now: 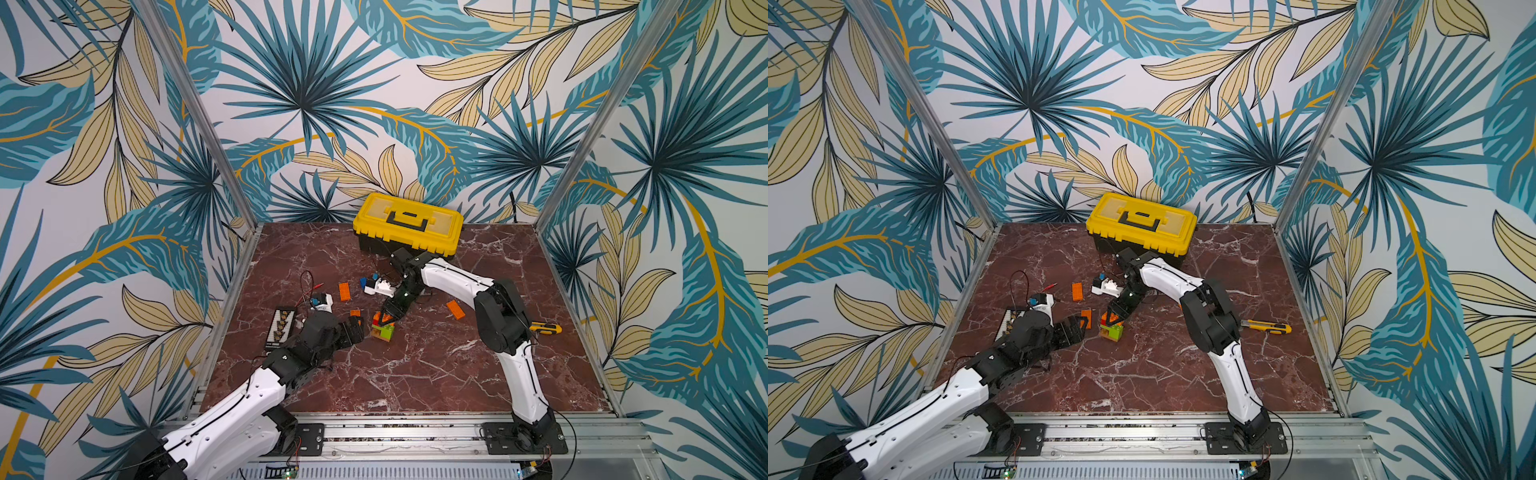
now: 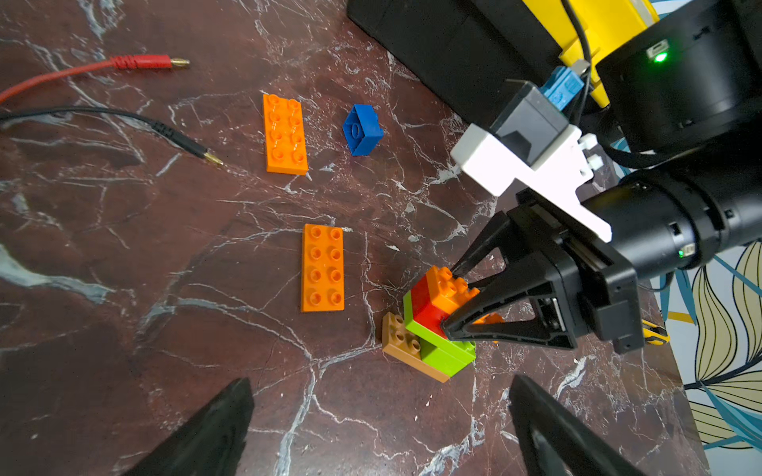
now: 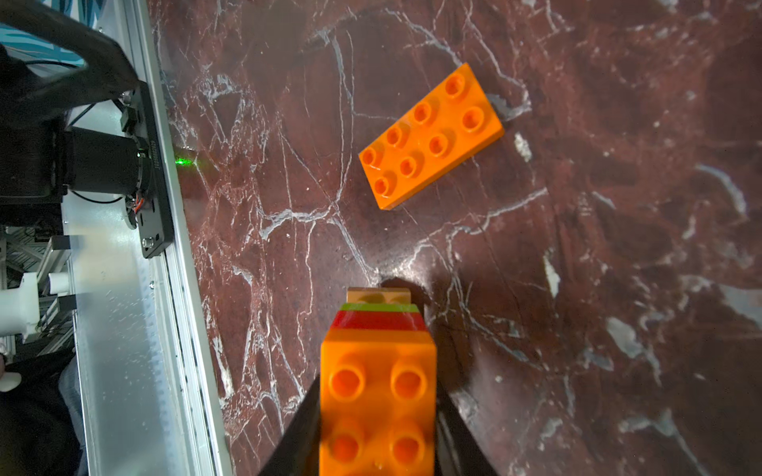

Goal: Assemble the number 5 with lego
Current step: Place the lego brick at the center of the board.

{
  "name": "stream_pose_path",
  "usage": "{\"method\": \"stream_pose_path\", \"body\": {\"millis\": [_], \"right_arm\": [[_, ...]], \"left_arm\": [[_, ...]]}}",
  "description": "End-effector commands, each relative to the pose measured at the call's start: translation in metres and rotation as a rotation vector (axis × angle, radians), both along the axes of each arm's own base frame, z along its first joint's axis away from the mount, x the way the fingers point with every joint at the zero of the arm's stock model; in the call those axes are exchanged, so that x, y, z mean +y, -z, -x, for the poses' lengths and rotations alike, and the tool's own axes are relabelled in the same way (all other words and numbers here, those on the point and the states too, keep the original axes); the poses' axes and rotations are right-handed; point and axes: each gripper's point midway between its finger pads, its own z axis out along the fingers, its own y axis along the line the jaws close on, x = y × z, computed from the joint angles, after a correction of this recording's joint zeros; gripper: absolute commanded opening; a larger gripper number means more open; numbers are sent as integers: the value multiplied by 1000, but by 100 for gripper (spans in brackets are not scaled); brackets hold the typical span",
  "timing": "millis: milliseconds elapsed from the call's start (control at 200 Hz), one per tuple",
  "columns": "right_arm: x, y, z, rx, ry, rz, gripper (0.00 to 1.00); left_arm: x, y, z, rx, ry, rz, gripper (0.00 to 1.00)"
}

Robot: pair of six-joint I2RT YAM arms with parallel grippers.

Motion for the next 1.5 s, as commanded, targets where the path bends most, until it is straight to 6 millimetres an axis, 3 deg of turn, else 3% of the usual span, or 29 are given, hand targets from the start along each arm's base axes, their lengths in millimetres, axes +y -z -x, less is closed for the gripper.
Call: {"method": "stream_pose_path", "body": {"millis": [0,335,476,696,851,1116,1497], "right_arm": [[2,12,15,5,-169,90,82],[17,30,27,98,-291,98,76],[15,33,15,85,-252,137,76],[15,49,17,160,-317,234,74],[24,60,22,247,-344,223,64],[30,60,13,277,-327,203,47],[42,56,2,342,-312,113,34]], "left_arm": [[-8,-18,-9,-22,-10,39,100],[5,-6,-8,41,-84,0,100],[12,-6,-8,40,-112,-14,100],[16,-7,-7,35,-124,-19,100],[17,-8,-7,30,-128,-19,100],[30,-13,-7,1,-173,-36,100],[54,-24,-7,-73,-244,-54,100]]}}
